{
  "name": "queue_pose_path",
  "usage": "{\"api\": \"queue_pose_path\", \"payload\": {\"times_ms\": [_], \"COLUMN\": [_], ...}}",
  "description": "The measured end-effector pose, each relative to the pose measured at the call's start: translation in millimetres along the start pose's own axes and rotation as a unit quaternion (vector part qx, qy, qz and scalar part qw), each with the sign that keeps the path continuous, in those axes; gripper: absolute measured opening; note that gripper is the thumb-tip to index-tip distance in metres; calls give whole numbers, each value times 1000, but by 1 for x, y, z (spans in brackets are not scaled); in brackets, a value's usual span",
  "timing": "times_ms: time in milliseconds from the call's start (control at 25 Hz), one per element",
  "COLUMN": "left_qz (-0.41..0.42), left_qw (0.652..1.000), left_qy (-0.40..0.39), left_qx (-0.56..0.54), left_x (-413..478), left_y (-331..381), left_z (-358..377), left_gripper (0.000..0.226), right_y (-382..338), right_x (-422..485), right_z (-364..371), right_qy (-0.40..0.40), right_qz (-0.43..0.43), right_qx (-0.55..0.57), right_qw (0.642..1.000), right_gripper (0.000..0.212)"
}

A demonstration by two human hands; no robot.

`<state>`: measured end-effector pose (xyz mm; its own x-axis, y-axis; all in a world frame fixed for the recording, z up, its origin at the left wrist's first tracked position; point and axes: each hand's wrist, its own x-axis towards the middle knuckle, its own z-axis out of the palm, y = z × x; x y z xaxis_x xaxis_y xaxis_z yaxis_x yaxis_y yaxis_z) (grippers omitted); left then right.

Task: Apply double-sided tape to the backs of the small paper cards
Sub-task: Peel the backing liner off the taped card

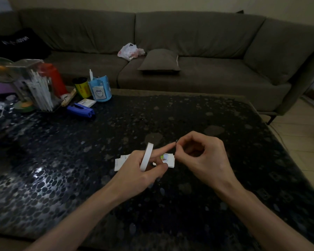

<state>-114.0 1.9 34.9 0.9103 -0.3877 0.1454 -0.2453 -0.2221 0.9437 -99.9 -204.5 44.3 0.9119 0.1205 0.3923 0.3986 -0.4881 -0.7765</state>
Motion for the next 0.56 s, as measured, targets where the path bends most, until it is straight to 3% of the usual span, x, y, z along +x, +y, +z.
{"api": "queue_pose_path", "payload": {"times_ms": [280, 560], "left_qz": [-16, -20], "left_qw": [1000, 1000], "left_qy": [7, 11], "left_qx": [-1, 13], "left_x": [1, -2], "left_y": [1, 2], "left_z": [-2, -2], "left_gripper": [25, 48], "right_y": [0, -2], "right_x": [0, -1], "right_z": [1, 1], "right_qy": [6, 11], "right_qz": [-36, -50], "right_qx": [-17, -42], "right_qw": [999, 998], "right_gripper": [14, 14]}}
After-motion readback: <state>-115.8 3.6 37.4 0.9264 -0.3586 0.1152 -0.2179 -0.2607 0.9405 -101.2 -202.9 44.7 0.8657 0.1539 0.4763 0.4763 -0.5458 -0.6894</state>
